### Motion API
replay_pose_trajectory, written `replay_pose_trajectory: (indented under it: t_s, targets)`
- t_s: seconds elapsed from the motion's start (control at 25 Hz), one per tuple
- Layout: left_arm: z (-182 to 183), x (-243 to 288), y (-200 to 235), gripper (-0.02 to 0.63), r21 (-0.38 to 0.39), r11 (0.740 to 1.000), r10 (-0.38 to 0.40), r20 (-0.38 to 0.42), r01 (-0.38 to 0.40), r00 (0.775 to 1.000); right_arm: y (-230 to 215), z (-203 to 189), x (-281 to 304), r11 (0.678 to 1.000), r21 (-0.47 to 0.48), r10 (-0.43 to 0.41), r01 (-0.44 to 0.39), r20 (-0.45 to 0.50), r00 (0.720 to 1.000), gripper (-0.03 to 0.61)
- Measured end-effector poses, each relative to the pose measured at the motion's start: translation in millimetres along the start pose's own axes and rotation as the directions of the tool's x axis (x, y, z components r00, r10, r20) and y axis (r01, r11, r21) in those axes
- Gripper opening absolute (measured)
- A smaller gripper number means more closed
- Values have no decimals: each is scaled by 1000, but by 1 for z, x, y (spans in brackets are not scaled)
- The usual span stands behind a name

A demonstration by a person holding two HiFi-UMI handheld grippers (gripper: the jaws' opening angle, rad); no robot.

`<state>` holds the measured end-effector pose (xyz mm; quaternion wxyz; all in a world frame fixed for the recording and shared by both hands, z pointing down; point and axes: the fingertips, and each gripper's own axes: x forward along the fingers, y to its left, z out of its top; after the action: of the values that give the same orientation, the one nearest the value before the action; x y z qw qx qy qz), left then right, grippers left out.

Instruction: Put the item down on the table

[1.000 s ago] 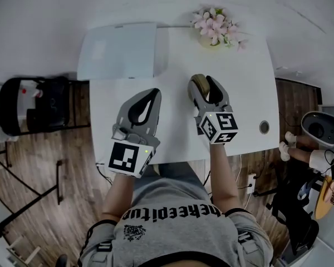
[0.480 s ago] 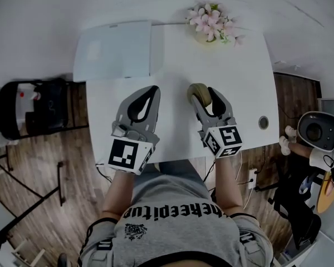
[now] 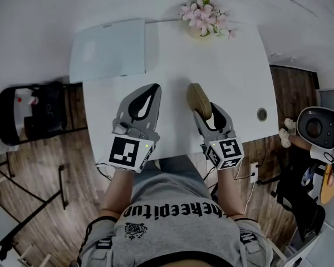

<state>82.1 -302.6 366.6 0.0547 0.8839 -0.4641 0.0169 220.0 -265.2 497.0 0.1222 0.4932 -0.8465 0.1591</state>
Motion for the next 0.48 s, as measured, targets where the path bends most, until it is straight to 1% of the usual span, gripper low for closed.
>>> replay_pose_trajectory:
  t_s: [0.24, 0.48]
  targets:
    - [-1, -5, -9, 14, 11, 1000, -14, -3, 14, 1000, -4, -43, -2, 999, 6, -37, 38, -67, 997, 216]
    - [-6, -9, -15, 12, 15, 1000, -3, -10, 3, 1000, -9, -70, 1, 999, 1, -47, 47, -103, 994, 215]
